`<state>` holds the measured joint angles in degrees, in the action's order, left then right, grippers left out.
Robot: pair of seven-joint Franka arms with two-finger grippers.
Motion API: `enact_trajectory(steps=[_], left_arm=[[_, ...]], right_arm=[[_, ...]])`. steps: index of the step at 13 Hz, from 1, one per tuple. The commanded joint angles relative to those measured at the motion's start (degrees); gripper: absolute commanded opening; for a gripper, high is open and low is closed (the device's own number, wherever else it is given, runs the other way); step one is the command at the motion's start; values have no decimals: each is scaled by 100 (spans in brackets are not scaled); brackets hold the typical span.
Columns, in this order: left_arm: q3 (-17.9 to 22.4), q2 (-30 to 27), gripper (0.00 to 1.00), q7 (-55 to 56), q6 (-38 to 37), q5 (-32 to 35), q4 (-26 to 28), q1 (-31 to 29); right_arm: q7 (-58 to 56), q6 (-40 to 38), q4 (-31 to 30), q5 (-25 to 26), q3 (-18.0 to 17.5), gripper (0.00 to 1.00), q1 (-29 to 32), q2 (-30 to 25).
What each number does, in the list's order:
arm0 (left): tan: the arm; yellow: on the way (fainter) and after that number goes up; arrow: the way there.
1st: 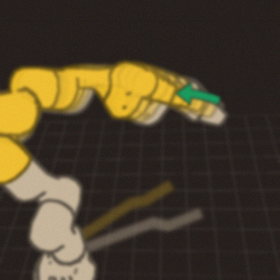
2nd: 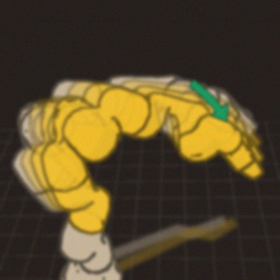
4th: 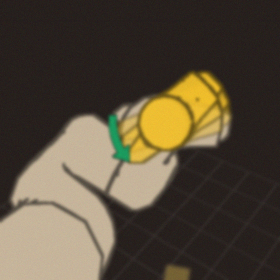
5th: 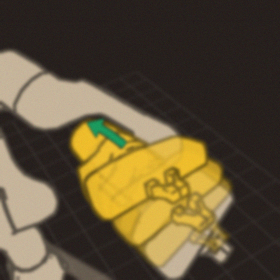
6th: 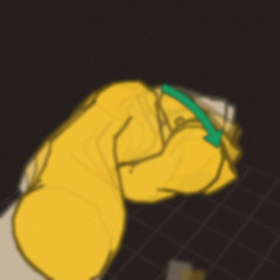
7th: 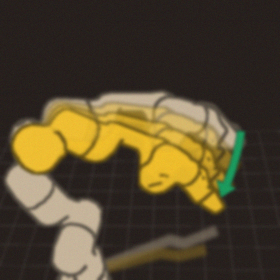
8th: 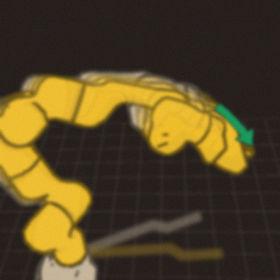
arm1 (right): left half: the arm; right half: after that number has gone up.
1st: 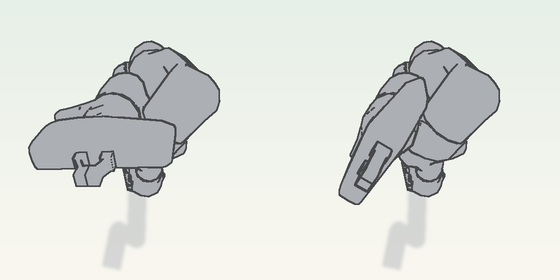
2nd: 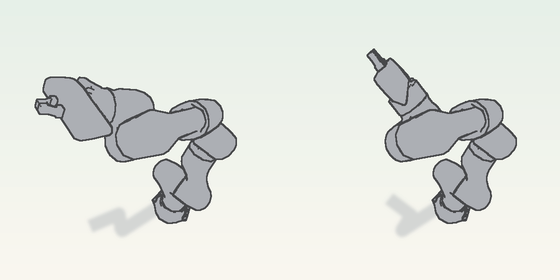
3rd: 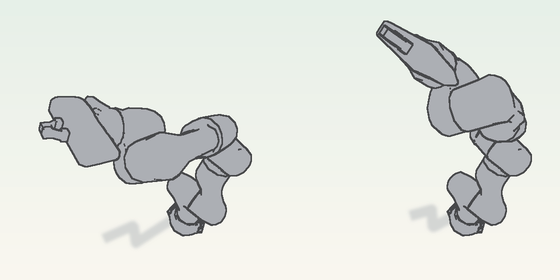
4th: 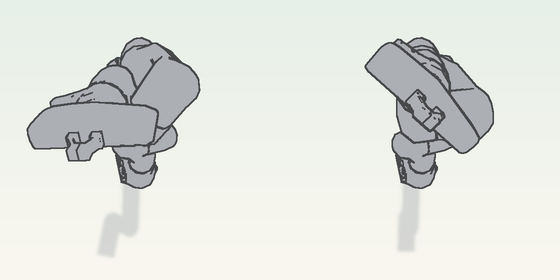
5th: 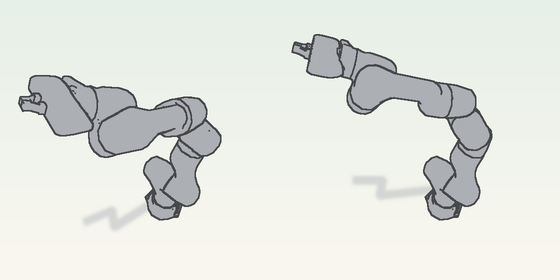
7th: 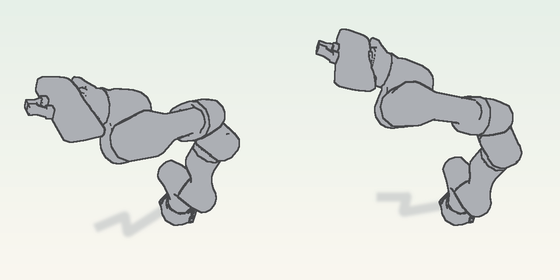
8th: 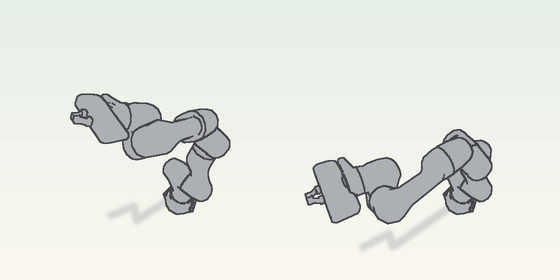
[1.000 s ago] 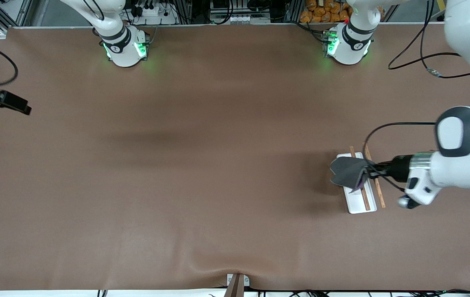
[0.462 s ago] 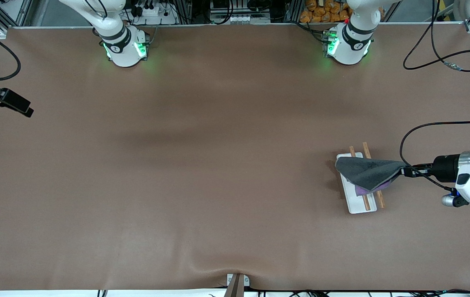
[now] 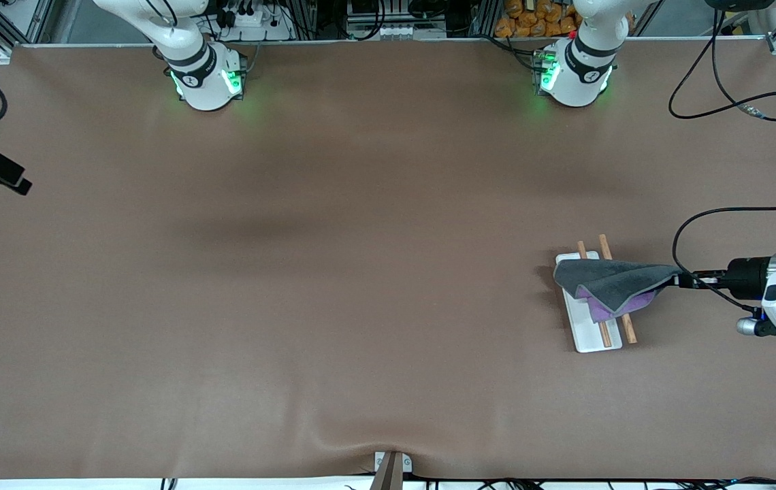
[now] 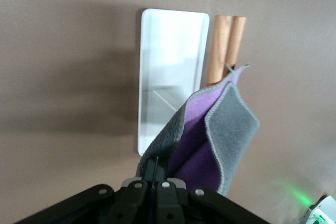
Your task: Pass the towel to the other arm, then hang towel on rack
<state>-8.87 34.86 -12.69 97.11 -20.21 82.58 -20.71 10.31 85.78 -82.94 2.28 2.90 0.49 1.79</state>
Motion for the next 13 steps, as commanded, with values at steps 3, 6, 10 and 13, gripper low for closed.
enact_trajectory(steps=[3,6,10,13], left_arm=[[-45,74,100,-331,-96,9,-5,-284],[-36,-180,100,-270,-280,262,-66,-223],[-106,-1101,100,-165,-500,921,-75,31],[-106,-1893,100,764,-571,1492,-66,663]], right_arm=[[-310,114,-232,-114,352,100,-208,-188],[-319,114,-188,-71,273,100,-199,-170],[-319,106,-74,-53,211,100,-147,-153],[-319,106,-65,-114,211,100,-23,-153]])
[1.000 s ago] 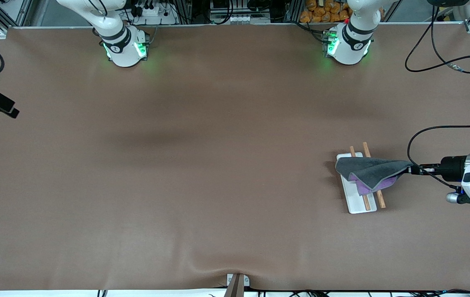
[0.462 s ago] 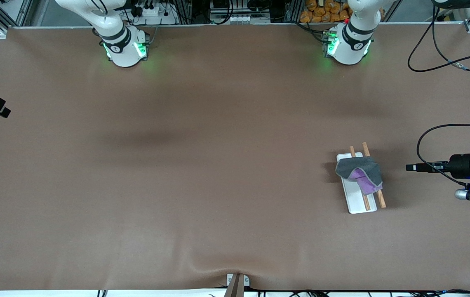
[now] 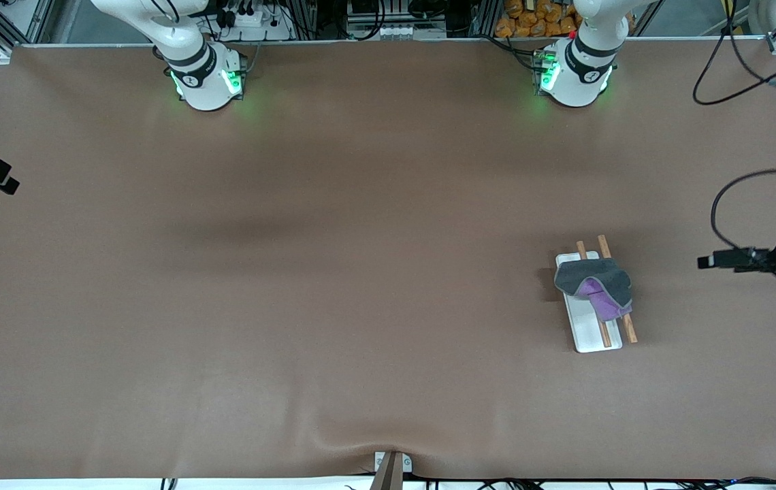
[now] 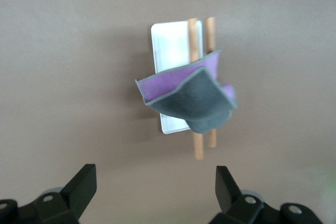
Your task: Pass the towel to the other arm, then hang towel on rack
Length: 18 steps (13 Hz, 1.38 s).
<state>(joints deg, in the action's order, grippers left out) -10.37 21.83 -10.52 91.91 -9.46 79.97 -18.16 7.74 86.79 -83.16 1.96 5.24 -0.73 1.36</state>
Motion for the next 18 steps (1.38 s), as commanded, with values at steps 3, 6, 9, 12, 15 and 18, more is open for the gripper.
enact_trajectory(steps=[3,6,9,12,15,18], left_arm=[[43,-1092,100,1742,-59,559,203,866],[-35,-1426,100,2010,-181,1164,195,1104],[-106,-1418,100,1852,-226,1428,38,1130],[-80,-1567,100,2036,-253,1395,97,1402],[34,-1926,100,2054,-209,1359,526,1578],[298,-2383,100,2063,-34,1306,1098,1824]], right_arm=[[-53,5,-42,-65,-67,100,55,-119],[-53,13,-25,-29,-75,100,-15,-127],[-27,13,-16,-56,-75,100,-33,-127],[-27,13,-16,-38,-58,100,-24,-119],[-27,13,-16,-47,-66,100,-42,-119],[-27,13,-16,-38,-58,100,-42,-119]])
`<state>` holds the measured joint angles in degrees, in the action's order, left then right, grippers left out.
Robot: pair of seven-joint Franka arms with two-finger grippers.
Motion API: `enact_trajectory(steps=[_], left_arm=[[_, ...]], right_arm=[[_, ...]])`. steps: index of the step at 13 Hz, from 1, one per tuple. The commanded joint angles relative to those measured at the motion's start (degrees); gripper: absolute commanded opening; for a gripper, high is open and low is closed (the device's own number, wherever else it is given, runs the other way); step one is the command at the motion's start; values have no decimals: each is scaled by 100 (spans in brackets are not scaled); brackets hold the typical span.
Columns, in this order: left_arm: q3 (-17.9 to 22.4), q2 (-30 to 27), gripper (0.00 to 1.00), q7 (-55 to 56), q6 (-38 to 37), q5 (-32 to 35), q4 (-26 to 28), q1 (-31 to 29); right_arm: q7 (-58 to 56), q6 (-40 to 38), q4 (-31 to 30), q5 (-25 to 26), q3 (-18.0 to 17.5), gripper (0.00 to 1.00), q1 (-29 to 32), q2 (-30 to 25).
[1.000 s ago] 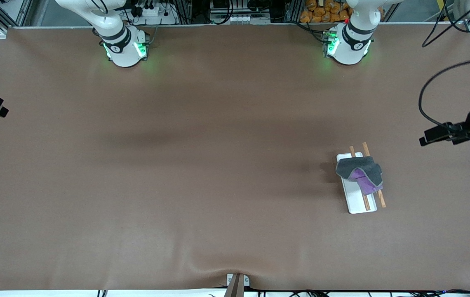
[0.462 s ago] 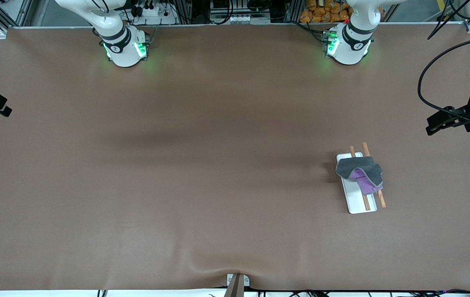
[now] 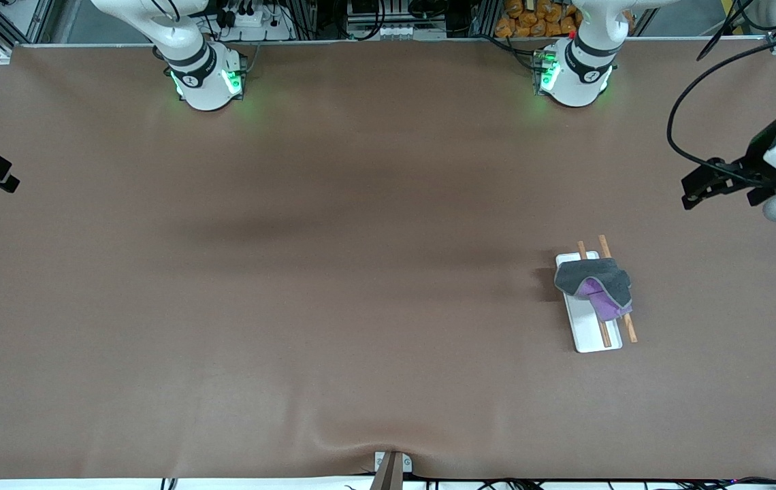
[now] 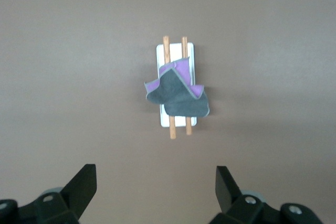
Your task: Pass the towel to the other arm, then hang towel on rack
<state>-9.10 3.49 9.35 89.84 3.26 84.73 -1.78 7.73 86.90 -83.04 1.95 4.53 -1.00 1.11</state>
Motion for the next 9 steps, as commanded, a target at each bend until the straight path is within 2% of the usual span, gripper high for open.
enact_trajectory(steps=[1,3,9], left_arm=[[241,-594,100,84,157,34,668,291],[513,-577,100,-12,113,43,589,494],[549,-577,100,-4,-246,17,387,512]], right_arm=[[-26,3,-28,-37,13,100,-14,-93],[-26,-6,-28,-46,13,100,-6,-93],[-35,-6,-28,-46,13,100,-6,-93]])
